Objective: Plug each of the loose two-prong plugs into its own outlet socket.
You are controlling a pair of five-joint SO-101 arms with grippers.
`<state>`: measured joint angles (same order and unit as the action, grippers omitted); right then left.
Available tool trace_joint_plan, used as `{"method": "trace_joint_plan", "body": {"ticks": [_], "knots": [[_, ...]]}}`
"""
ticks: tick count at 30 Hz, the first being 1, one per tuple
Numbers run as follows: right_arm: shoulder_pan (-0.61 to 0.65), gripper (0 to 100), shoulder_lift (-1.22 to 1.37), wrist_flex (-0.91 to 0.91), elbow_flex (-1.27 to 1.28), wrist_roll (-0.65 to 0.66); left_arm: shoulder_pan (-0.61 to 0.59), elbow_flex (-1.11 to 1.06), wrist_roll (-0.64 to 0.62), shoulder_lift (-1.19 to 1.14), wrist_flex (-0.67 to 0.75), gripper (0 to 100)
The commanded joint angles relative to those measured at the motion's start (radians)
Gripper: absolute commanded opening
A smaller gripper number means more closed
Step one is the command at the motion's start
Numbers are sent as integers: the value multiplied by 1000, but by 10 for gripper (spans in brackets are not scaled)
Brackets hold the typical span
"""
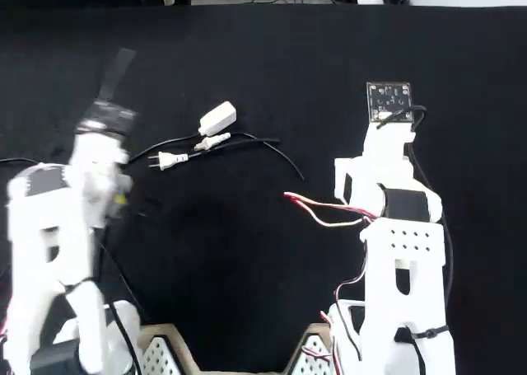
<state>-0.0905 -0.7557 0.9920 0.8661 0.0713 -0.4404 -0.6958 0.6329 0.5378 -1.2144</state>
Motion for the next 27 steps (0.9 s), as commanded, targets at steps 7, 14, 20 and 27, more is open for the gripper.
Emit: {"method": "trace_joint_plan", "body": {"ticks": [7, 14, 20, 27], "knots": [[-15, 22, -13, -15, -2, -5, -209, 237, 78, -321, -40, 35], [-15, 25, -13, -15, -2, 0, -176, 337, 72, -445, -48, 251], [-15, 25, -12, -15, -2, 2, -170, 555, 14, -445, -216, 386], [-15, 25, -12, -15, -2, 2, 4, 926, -183, -468, -400, 385]]}}
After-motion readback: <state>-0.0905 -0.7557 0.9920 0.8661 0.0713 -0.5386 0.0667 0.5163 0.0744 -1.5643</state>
